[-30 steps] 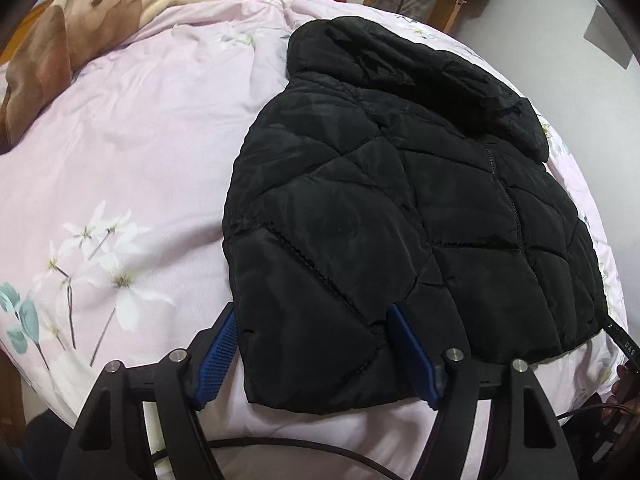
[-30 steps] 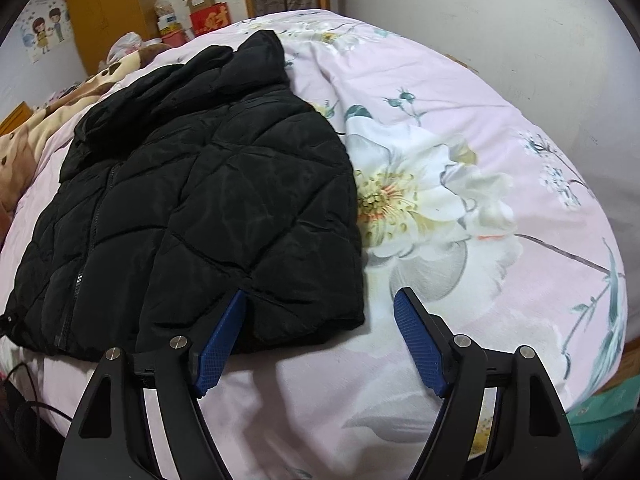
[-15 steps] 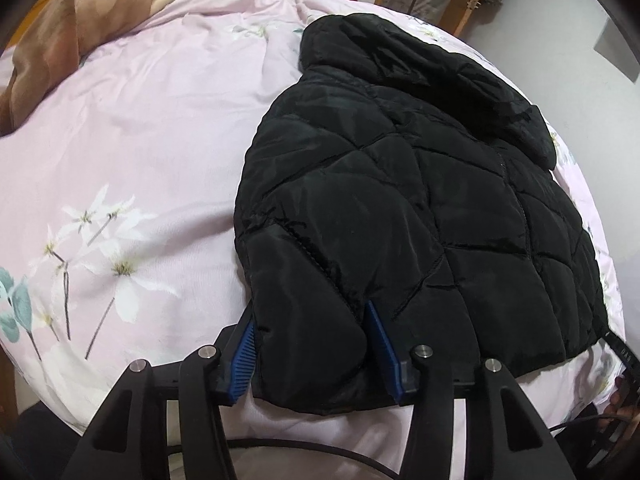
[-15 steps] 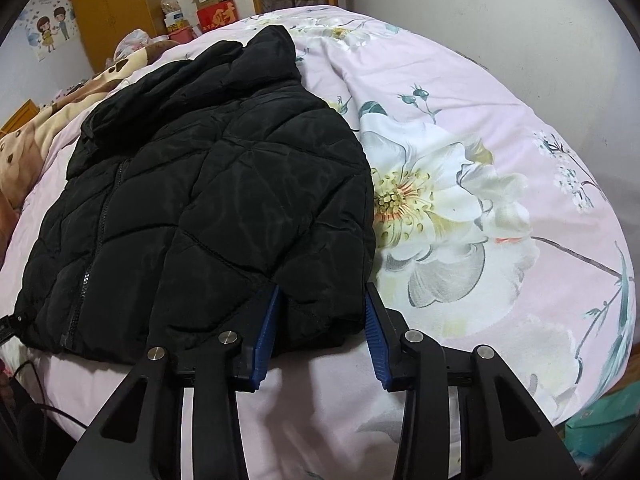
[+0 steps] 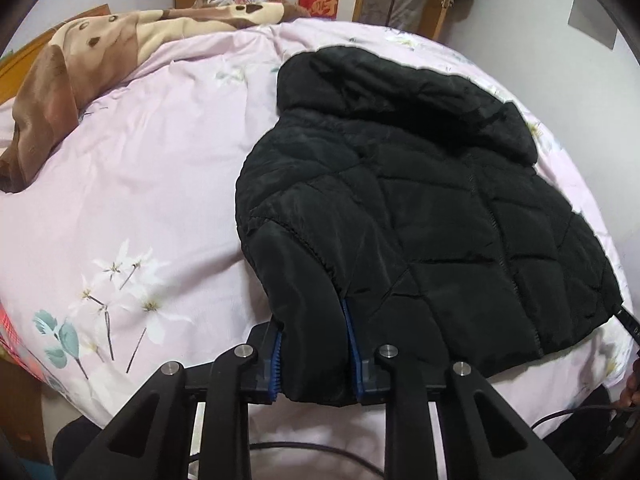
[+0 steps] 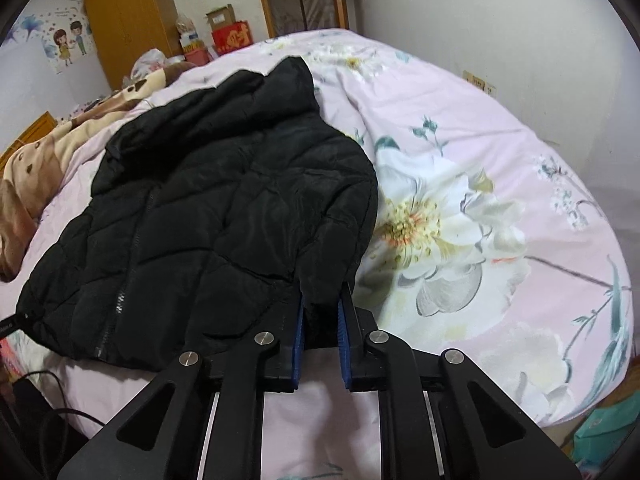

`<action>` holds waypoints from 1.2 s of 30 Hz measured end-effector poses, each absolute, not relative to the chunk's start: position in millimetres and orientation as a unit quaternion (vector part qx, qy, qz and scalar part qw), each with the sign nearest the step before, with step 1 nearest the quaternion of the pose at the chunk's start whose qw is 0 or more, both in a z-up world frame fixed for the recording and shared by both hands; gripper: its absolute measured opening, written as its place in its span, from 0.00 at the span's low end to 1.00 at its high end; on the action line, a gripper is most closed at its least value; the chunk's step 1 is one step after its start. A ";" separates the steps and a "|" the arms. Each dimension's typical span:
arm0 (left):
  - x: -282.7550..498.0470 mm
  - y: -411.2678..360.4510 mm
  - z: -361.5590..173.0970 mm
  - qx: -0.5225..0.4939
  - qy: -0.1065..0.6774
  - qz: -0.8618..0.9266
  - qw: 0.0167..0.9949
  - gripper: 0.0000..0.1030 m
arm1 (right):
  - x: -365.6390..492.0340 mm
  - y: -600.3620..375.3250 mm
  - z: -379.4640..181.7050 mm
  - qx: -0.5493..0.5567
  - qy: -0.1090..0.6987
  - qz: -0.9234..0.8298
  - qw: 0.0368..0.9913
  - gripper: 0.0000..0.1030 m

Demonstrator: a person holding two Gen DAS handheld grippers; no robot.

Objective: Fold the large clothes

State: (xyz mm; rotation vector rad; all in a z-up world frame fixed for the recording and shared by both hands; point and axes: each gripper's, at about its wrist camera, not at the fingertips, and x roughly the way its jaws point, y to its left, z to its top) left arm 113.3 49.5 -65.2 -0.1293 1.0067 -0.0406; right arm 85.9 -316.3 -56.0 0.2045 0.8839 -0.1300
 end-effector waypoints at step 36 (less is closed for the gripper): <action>53.9 72.8 13.6 -0.060 0.436 -0.065 0.896 0.23 | -15.1 -292.3 42.1 0.069 0.347 -0.024 0.935 0.12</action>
